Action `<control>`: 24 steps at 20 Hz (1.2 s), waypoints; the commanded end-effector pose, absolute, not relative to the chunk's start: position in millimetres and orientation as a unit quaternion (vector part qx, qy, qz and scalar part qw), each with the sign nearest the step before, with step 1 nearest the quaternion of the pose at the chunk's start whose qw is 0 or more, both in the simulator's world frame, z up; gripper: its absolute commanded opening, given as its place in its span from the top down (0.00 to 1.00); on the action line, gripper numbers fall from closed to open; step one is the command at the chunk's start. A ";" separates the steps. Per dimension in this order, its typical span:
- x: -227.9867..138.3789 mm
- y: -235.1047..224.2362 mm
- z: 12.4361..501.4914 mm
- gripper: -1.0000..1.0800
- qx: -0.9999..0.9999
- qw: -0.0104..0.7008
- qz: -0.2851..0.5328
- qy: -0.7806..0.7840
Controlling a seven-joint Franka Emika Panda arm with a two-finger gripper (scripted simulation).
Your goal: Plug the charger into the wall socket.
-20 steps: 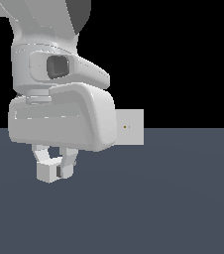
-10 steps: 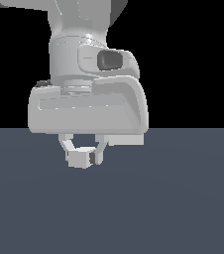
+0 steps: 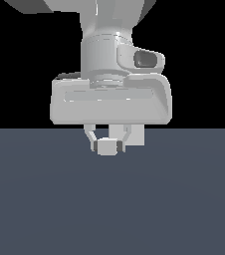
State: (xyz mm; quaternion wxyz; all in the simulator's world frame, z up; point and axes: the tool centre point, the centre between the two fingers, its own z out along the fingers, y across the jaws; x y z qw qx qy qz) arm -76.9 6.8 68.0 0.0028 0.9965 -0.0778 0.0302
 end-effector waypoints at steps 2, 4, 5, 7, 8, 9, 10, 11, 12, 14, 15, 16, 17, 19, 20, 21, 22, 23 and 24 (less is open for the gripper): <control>-68.7 -6.0 73.7 1.00 0.998 0.002 0.030 -0.046; -63.5 -13.1 76.8 1.00 0.999 0.001 0.030 -0.028; -60.7 -16.6 78.4 1.00 0.999 0.001 0.030 -0.019; -55.0 -23.5 81.6 1.00 1.000 0.000 0.030 0.000; -51.9 -26.9 83.3 1.00 1.000 0.000 0.030 0.009; -48.9 -30.1 84.9 1.00 0.999 0.000 0.030 0.018; -45.9 -33.2 86.4 1.00 0.999 -0.001 0.030 0.027; -43.0 -36.1 87.8 1.00 0.999 -0.001 0.030 0.035; -40.1 -38.7 89.2 1.00 0.999 -0.001 0.030 0.044; -34.7 -43.5 91.7 1.00 0.998 -0.002 0.030 0.058; -32.2 -45.6 92.9 1.00 0.997 -0.002 0.030 0.065; -29.8 -47.5 94.0 1.00 0.997 -0.002 0.030 0.071; -27.5 -49.2 94.9 1.00 0.997 -0.002 0.030 0.077; -23.4 -52.1 96.7 1.00 0.996 -0.003 0.029 0.087; -21.6 -53.3 97.4 1.00 0.995 -0.003 0.029 0.092; -20.0 -54.3 98.0 1.00 0.995 -0.003 0.029 0.096; -18.6 -55.2 98.6 1.00 0.995 -0.003 0.029 0.099; -17.3 -55.9 99.1 1.00 0.994 -0.003 0.029 0.102; -16.3 -56.5 99.4 1.00 0.994 -0.003 0.029 0.105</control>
